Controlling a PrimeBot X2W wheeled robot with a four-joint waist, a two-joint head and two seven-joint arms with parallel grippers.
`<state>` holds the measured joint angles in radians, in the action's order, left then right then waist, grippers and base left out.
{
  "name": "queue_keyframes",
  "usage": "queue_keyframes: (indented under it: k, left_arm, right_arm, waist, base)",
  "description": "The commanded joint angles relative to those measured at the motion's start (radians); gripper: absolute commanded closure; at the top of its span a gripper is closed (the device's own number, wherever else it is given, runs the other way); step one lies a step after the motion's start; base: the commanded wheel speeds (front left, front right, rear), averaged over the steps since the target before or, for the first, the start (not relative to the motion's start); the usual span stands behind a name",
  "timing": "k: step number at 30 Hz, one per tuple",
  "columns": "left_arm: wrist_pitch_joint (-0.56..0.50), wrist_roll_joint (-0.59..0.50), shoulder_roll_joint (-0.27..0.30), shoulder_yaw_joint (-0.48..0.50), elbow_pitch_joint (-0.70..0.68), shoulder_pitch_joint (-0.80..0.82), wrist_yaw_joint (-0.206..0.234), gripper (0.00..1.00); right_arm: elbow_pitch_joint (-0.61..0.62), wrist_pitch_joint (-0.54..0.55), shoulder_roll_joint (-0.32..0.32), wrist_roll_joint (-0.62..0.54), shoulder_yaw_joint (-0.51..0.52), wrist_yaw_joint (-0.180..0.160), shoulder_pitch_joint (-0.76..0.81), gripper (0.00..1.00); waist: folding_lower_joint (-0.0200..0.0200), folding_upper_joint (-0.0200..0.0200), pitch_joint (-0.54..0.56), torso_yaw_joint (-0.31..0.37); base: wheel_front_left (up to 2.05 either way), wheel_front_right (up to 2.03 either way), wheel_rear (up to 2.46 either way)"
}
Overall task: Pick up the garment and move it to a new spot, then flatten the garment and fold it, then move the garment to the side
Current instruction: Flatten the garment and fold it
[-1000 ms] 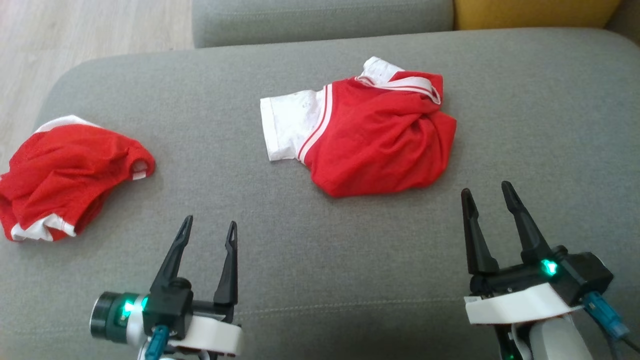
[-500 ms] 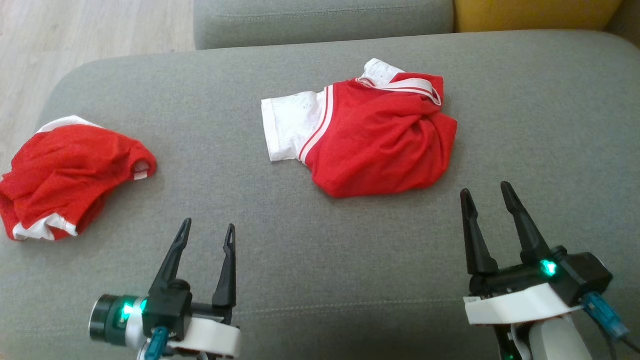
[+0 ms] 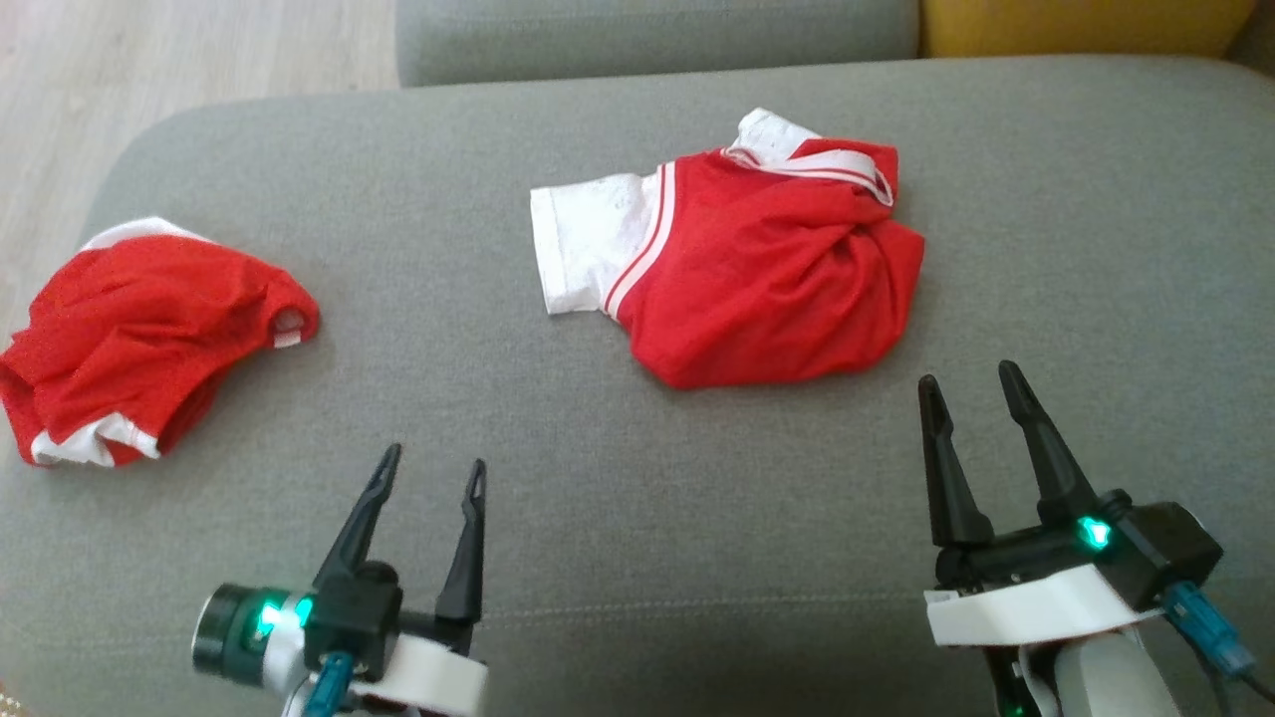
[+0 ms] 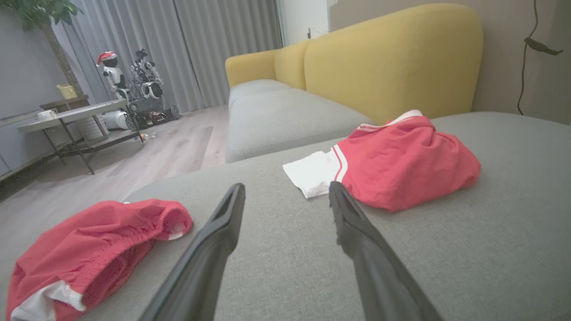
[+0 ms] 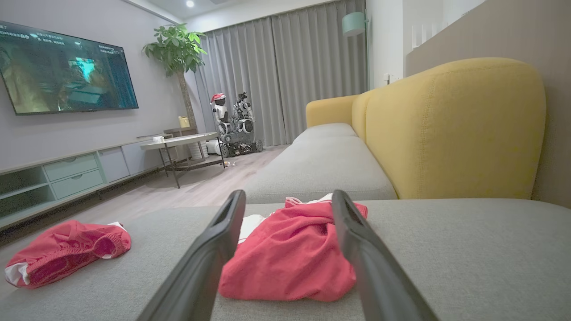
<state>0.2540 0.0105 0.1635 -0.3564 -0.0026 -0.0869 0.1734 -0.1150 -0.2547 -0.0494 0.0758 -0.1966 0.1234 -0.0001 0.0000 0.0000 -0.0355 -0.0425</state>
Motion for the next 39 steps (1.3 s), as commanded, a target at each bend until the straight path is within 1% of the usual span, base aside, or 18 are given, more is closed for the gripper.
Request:
queue_keyframes:
  k: [1,2,5,9,11,13,15,17,19,23,24,27,31,35,39]
  left_arm:
    - [0.008,0.002,0.011,0.028,-0.023,0.069,-0.013,0.0]
    - [0.008,0.007,0.015,0.026,-0.014,0.088,-0.029,0.0]
    - [0.008,0.031,0.019,0.023,-0.008,0.179,-0.095,0.0]
    - [0.008,0.067,0.024,0.038,0.004,0.351,-0.193,0.0]
    - [0.008,0.081,0.037,0.041,0.038,0.451,-0.243,0.0]
    - [0.003,0.095,0.059,0.031,0.09,0.564,-0.275,0.0]
    - [-0.042,0.128,0.076,0.0,0.141,0.685,-0.295,0.0]
    - [-0.102,0.195,0.092,-0.056,0.183,0.811,-0.302,0.0]
    - [-0.156,0.275,0.138,-0.156,0.211,0.94,-0.303,0.0]
    - [-0.264,0.427,0.221,-0.289,0.292,1.149,-0.304,0.0]
    - [-0.264,0.427,0.221,-0.289,0.292,1.149,-0.304,0.0]
    - [-0.311,0.499,0.264,-0.366,0.36,1.27,-0.304,0.0]
    - [-0.358,0.581,0.302,-0.466,0.455,1.379,-0.304,0.0]
    - [-0.411,0.714,0.313,-0.52,0.53,1.45,-0.304,0.0]
    - [-0.443,0.769,0.338,-0.591,0.578,1.515,-0.304,0.0]
  right_arm:
    - [0.037,-0.007,-0.001,0.007,-0.027,0.007,-0.025,0.0]
    - [0.039,-0.007,-0.001,0.006,-0.027,0.007,-0.03,0.0]
    - [0.049,-0.007,-0.001,-0.002,-0.026,0.007,-0.047,0.0]
    - [0.072,-0.007,-0.001,-0.014,-0.028,0.007,-0.089,0.0]
    - [0.085,-0.007,-0.001,-0.02,-0.028,0.007,-0.113,0.0]
    - [0.099,-0.007,-0.001,-0.024,-0.032,0.007,-0.136,0.0]
    - [0.111,-0.007,-0.001,-0.031,-0.035,0.007,-0.158,0.0]
    - [0.122,-0.007,-0.001,-0.035,-0.032,0.007,-0.181,0.0]
    - [0.133,-0.007,-0.001,-0.033,-0.036,0.007,-0.208,0.0]
    - [0.154,-0.007,-0.001,-0.014,-0.045,0.007,-0.256,0.0]
    - [0.154,-0.007,-0.001,-0.014,-0.045,0.007,-0.256,0.0]
    - [0.169,-0.007,-0.001,0.0,-0.048,0.007,-0.278,0.0]
    - [0.188,-0.007,-0.001,0.019,-0.054,0.007,-0.293,0.0]
    - [0.209,-0.007,-0.001,0.041,-0.058,0.007,-0.302,0.0]
    - [0.219,-0.007,-0.001,0.055,-0.063,0.007,-0.309,0.0]
  waist:
    - [0.0,0.0,-0.015,0.0]
    - [0.0,0.0,-0.024,-0.001]
    - [0.0,0.0,-0.065,-0.004]
    - [0.0,0.0,-0.146,0.0]
    - [0.0,0.0,-0.186,0.006]
    - [0.0,0.0,-0.226,0.016]
    - [0.0,0.0,-0.268,0.027]
    - [0.0,0.0,-0.308,0.04]
    - [0.0,0.0,-0.356,0.063]
    - [0.0,0.0,-0.439,0.114]
    - [0.0,0.0,-0.439,0.114]
    - [0.0,0.0,-0.49,0.153]
    - [0.0,0.0,-0.539,0.201]
    - [0.0,0.0,-0.579,0.237]
    - [0.0,0.0,-0.61,0.266]
  base:
    - [0.0,0.0,0.0]
    - [0.0,0.0,0.0]
    - [0.0,0.0,0.0]
    - [0.0,0.0,0.0]
    - [0.0,0.0,0.0]
    - [0.0,0.0,0.0]
    - [0.0,0.0,0.0]
    - [0.0,0.0,0.0]
    - [0.0,0.0,0.0]
    - [0.0,0.0,0.0]
    - [0.0,0.0,0.0]
    - [0.0,0.0,0.0]
    - [0.0,0.0,0.0]
    - [0.0,0.0,0.0]
    - [0.0,0.0,0.0]
